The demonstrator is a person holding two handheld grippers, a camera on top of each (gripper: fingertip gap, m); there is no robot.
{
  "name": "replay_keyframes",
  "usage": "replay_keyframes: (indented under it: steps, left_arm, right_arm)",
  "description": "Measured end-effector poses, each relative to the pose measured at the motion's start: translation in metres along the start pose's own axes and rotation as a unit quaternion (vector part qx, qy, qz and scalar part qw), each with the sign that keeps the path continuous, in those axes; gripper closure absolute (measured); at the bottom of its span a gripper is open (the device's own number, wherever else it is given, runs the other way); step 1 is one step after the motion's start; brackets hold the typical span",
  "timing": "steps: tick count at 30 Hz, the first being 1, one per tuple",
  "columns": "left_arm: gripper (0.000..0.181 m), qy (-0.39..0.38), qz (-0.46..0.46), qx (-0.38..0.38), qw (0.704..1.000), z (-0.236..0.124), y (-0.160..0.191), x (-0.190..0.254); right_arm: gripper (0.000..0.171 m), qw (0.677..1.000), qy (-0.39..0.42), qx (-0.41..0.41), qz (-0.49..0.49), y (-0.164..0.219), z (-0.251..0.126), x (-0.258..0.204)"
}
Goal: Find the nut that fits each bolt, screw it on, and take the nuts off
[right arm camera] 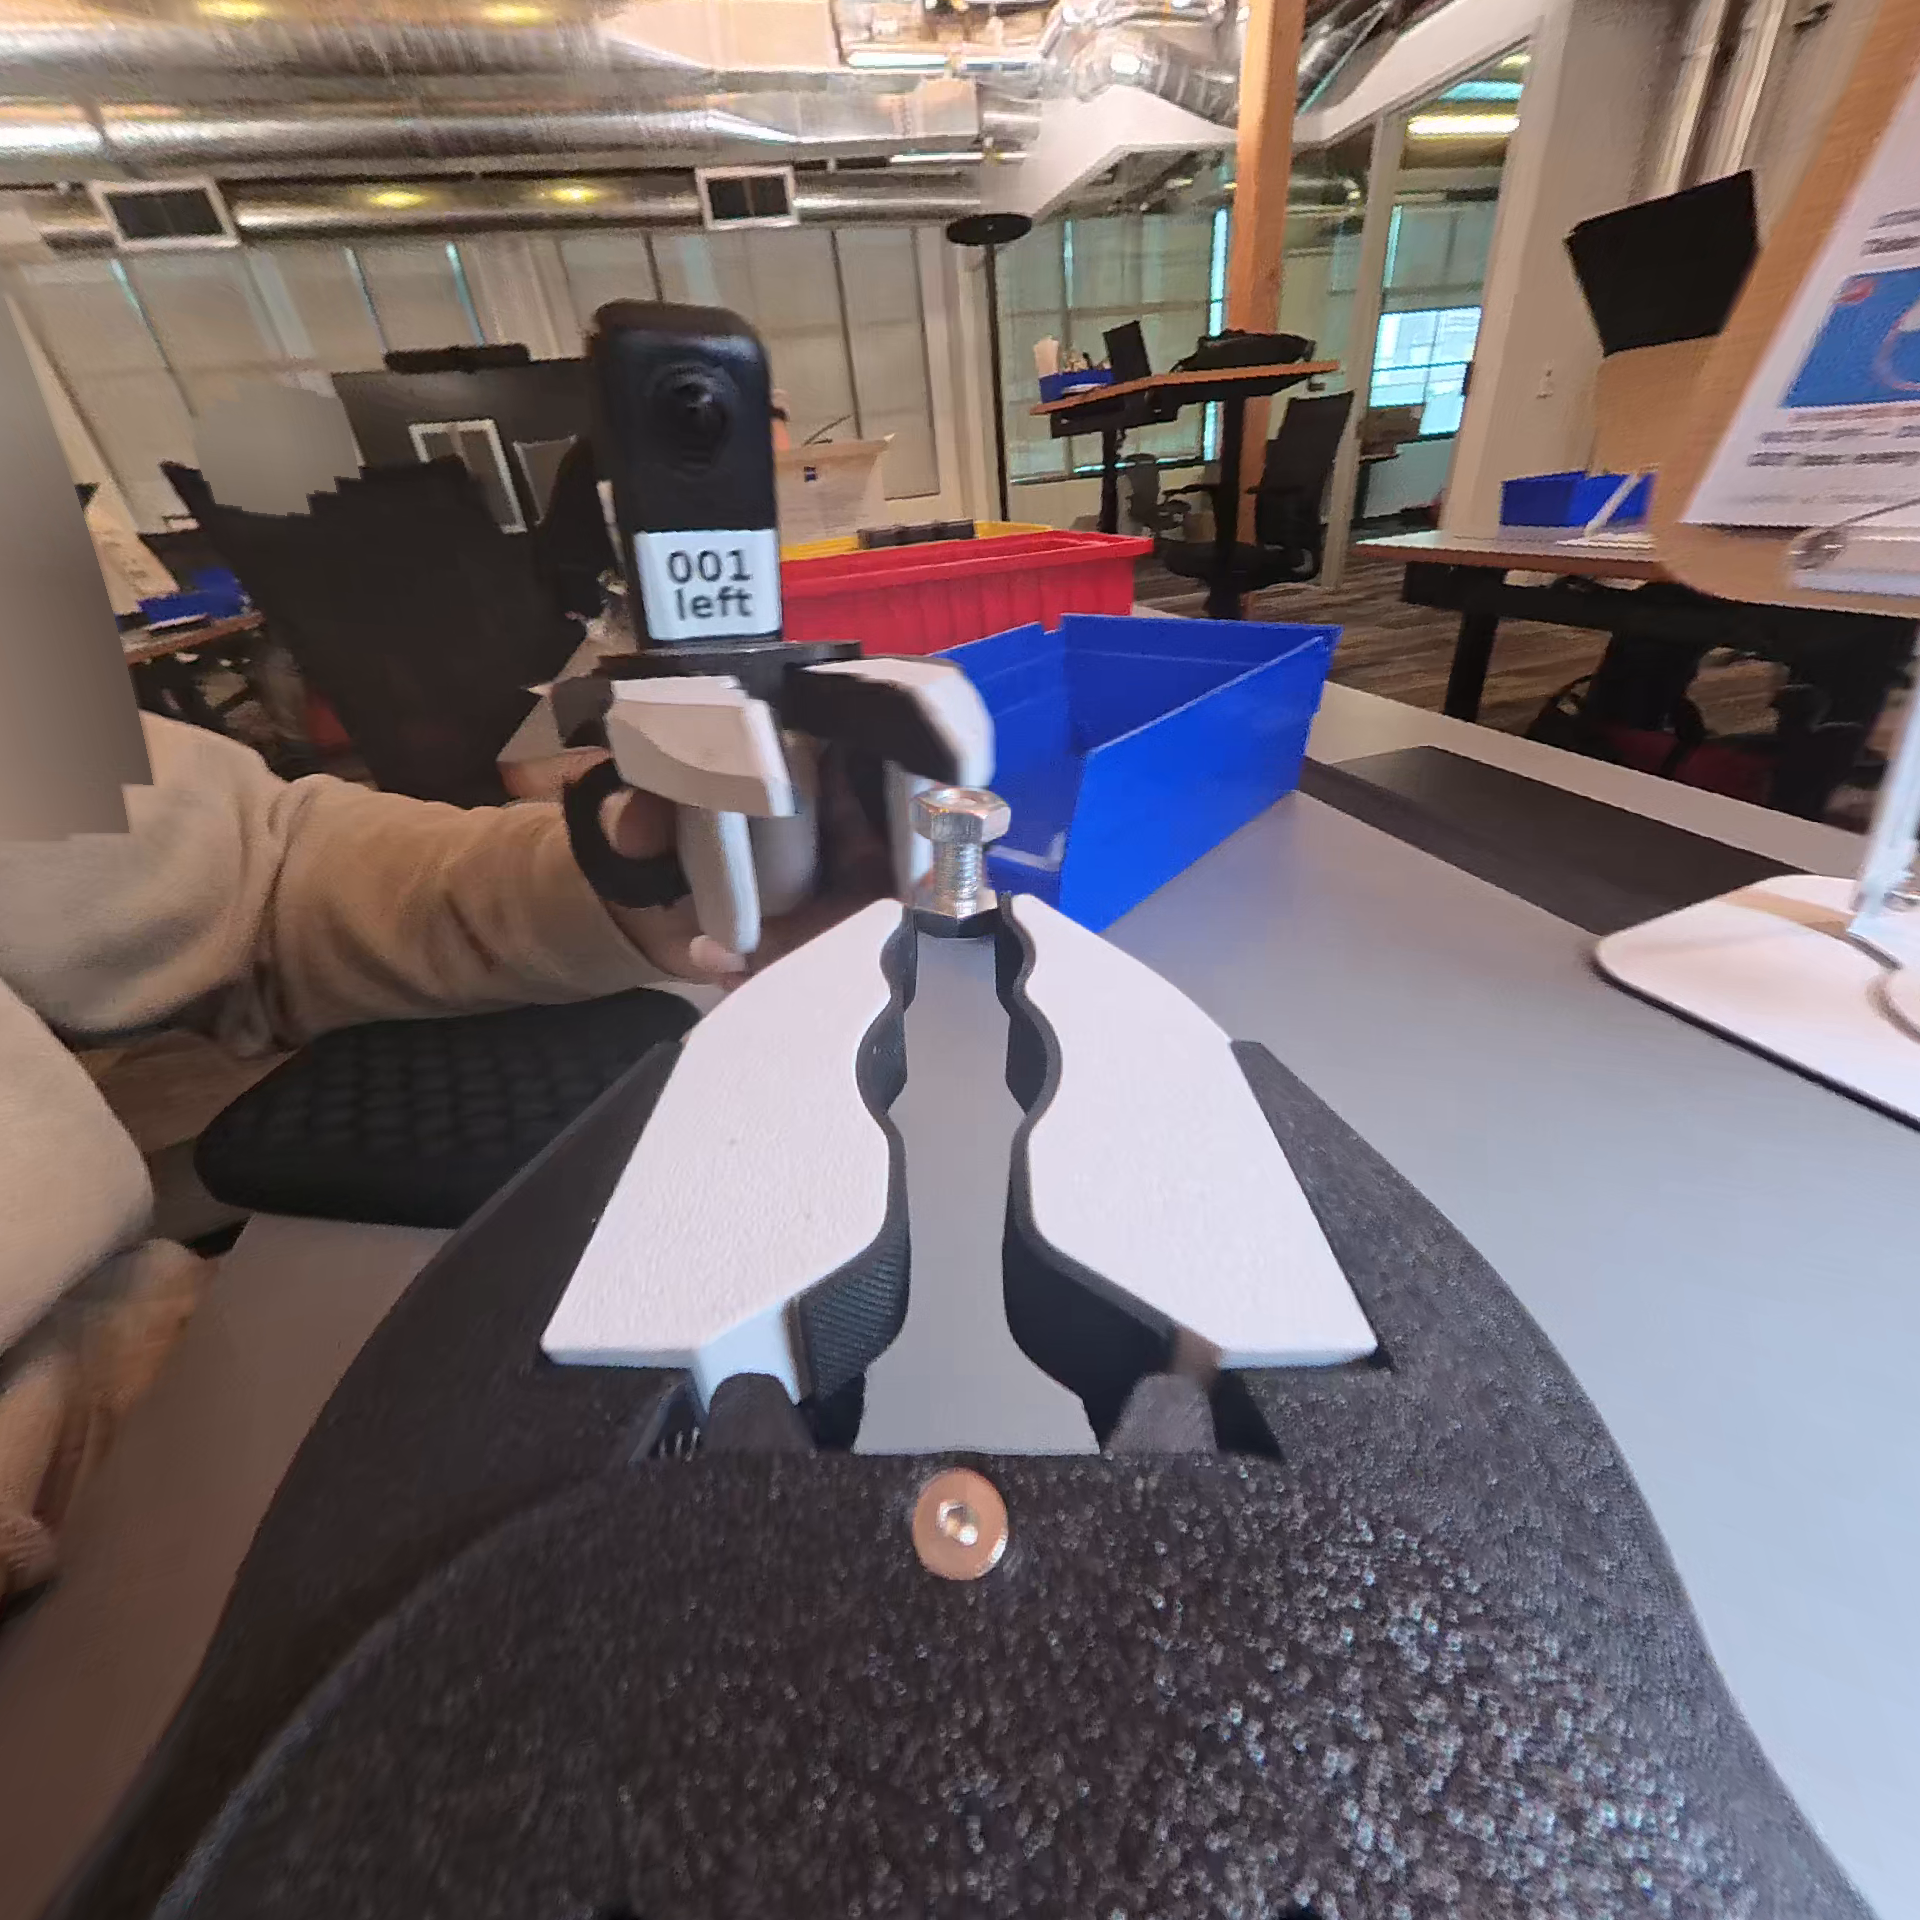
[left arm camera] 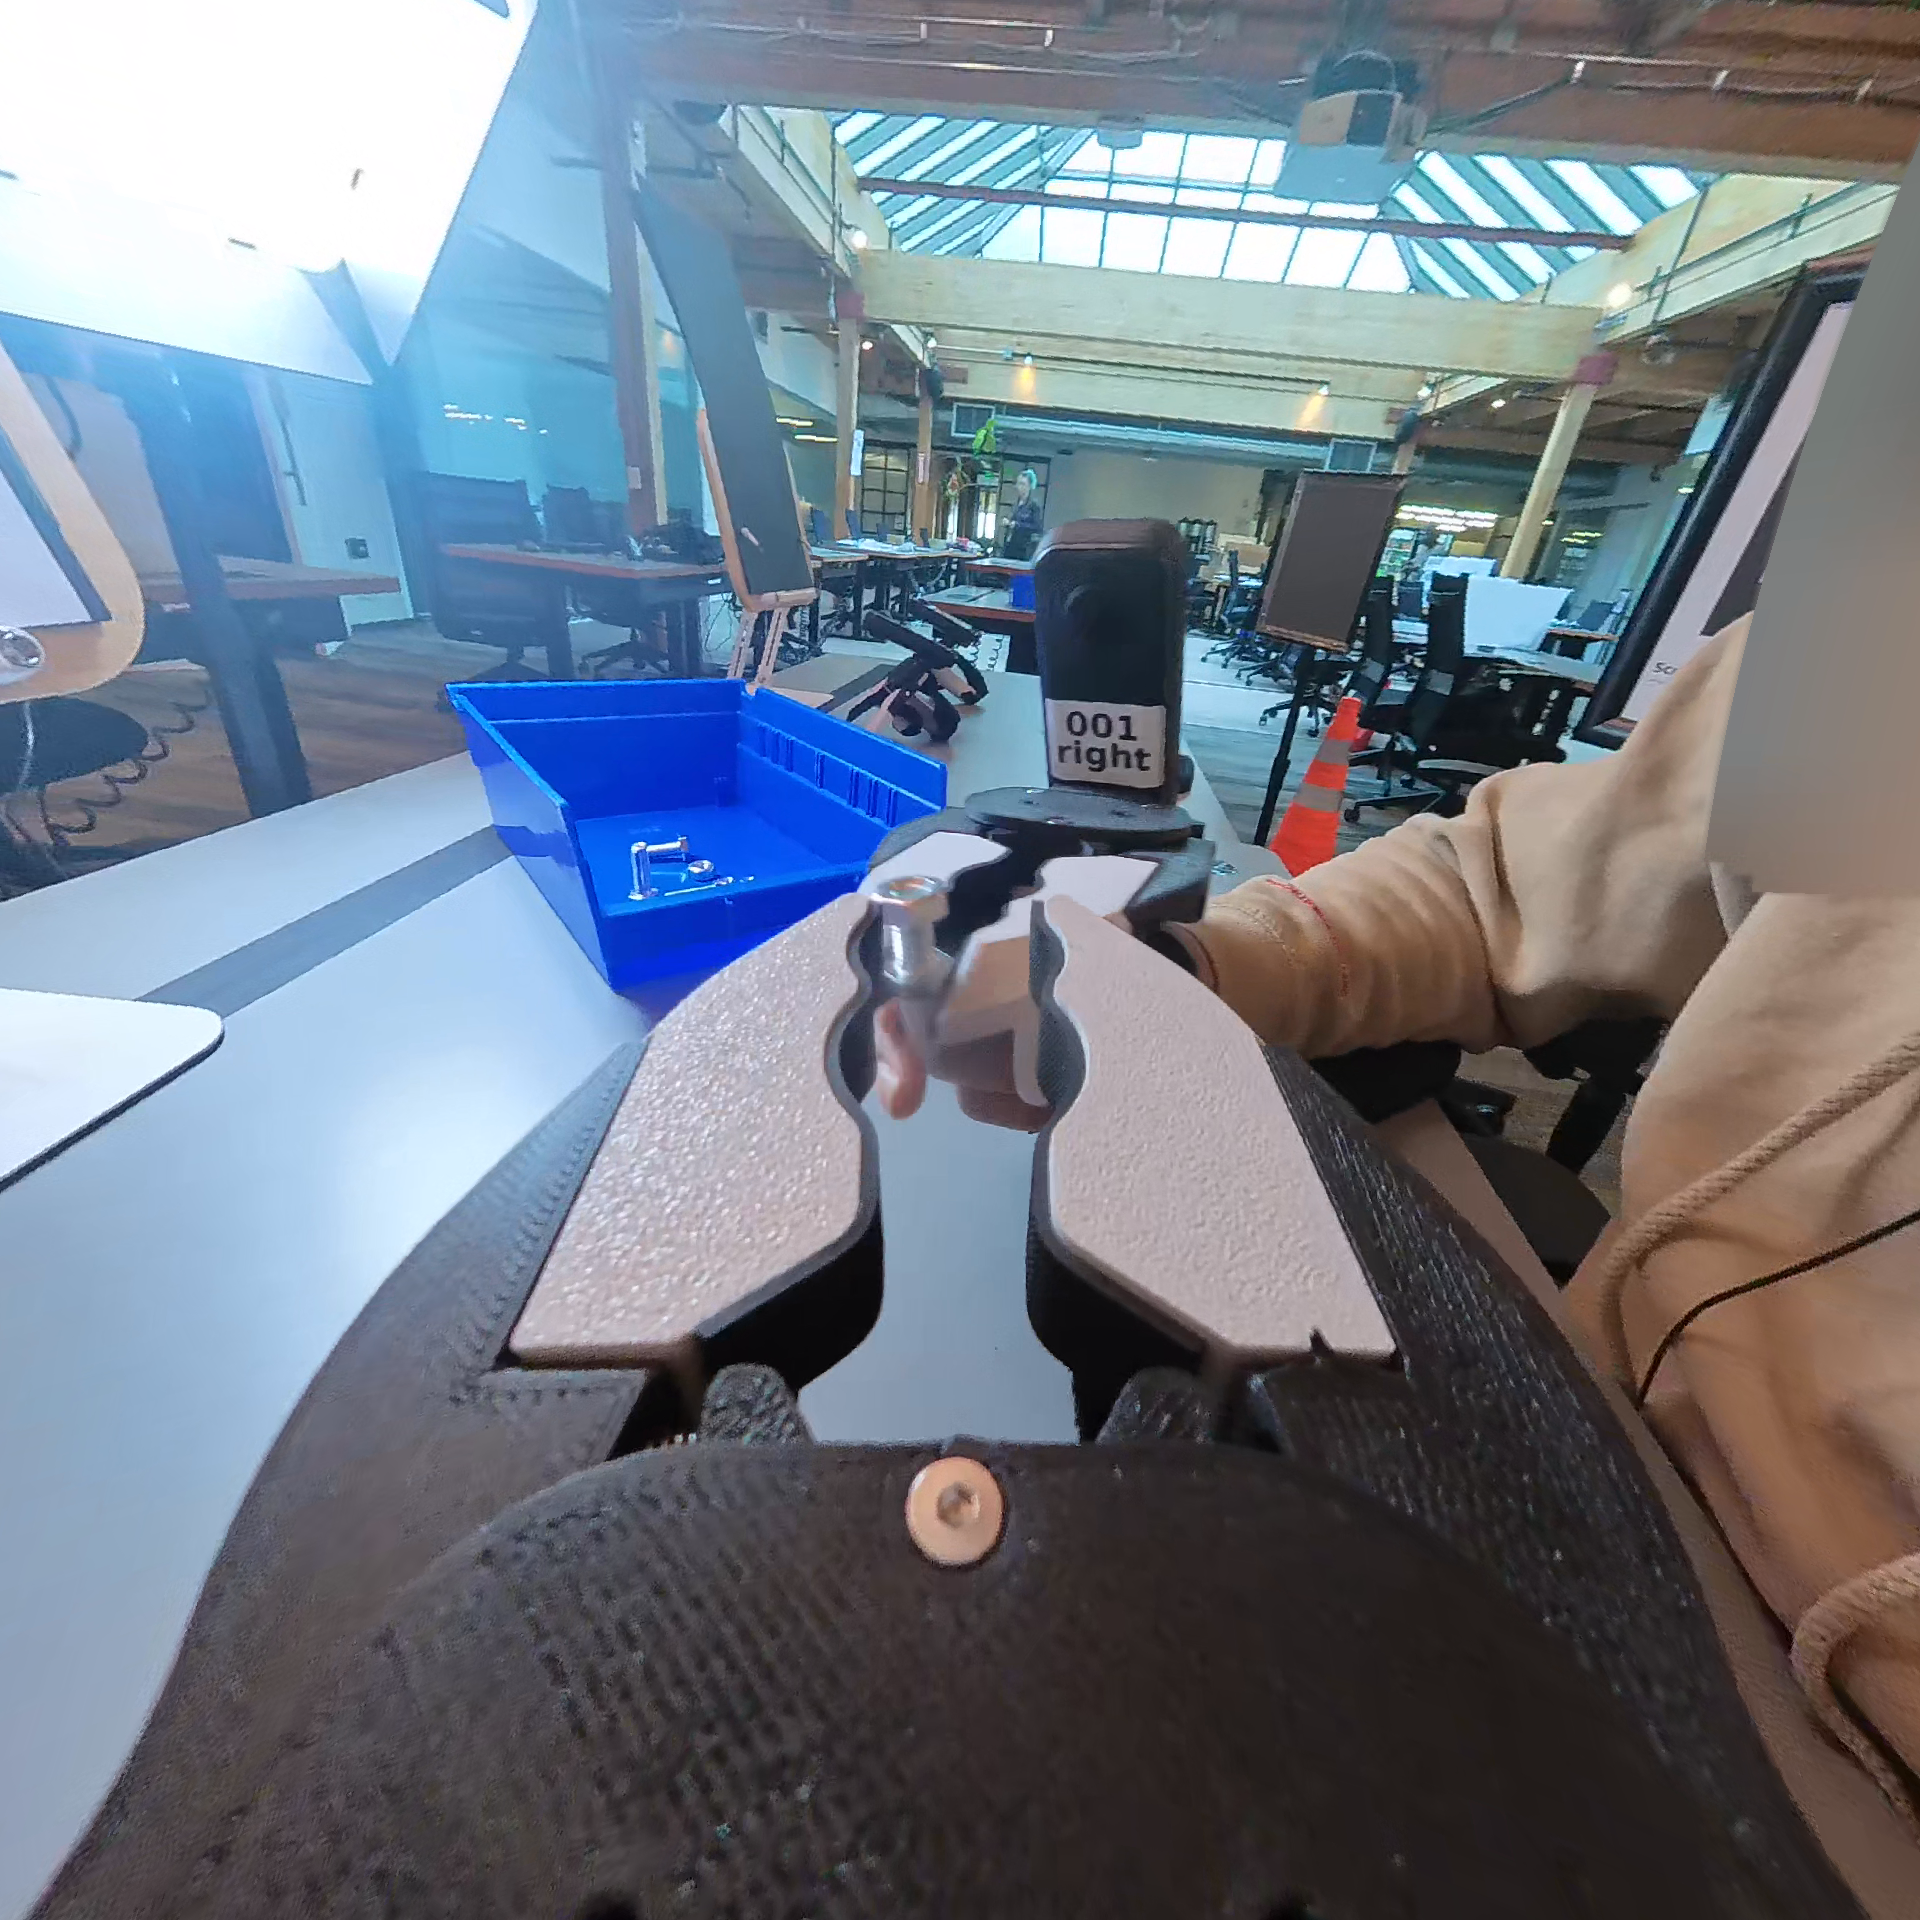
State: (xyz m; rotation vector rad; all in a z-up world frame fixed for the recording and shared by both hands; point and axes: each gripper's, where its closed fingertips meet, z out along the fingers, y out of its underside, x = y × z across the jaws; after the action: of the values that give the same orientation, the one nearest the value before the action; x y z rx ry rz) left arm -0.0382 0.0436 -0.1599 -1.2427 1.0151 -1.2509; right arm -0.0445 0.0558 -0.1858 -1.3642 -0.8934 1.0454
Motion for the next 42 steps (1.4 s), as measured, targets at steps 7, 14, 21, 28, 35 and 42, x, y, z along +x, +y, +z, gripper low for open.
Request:
replay_keyframes:
  steps: [7,14,21,28,35,42]
  left_arm:
    - [0.168,0.032,0.002,-0.016,0.999,0.000,0.003,0.010]
    - [0.157,0.009,0.001,-0.003,1.000,-0.001,0.001,0.002]
    - [0.176,0.044,0.008,-0.008,0.999,-0.003,0.000,0.013]
    - [0.154,-0.002,0.008,-0.003,1.000,-0.001,0.001,-0.001]
    - [0.177,0.031,0.011,-0.012,0.999,-0.004,0.000,0.009]
    - [0.147,-0.027,0.023,-0.028,0.999,0.001,0.008,-0.006]
  right_arm:
    - [0.157,1.000,0.015,0.000,-0.006,0.000,-0.001,0.005]
    - [0.157,1.000,0.008,0.000,-0.005,0.000,-0.001,0.004]
    - [0.157,1.000,0.013,0.009,0.004,-0.003,-0.002,0.005]
    - [0.157,1.000,-0.011,-0.006,-0.002,0.003,0.003,-0.006]
    - [0.157,1.000,0.017,-0.002,0.011,0.000,-0.002,0.008]
    - [0.157,0.999,-0.013,-0.031,-0.004,0.012,0.007,-0.008]
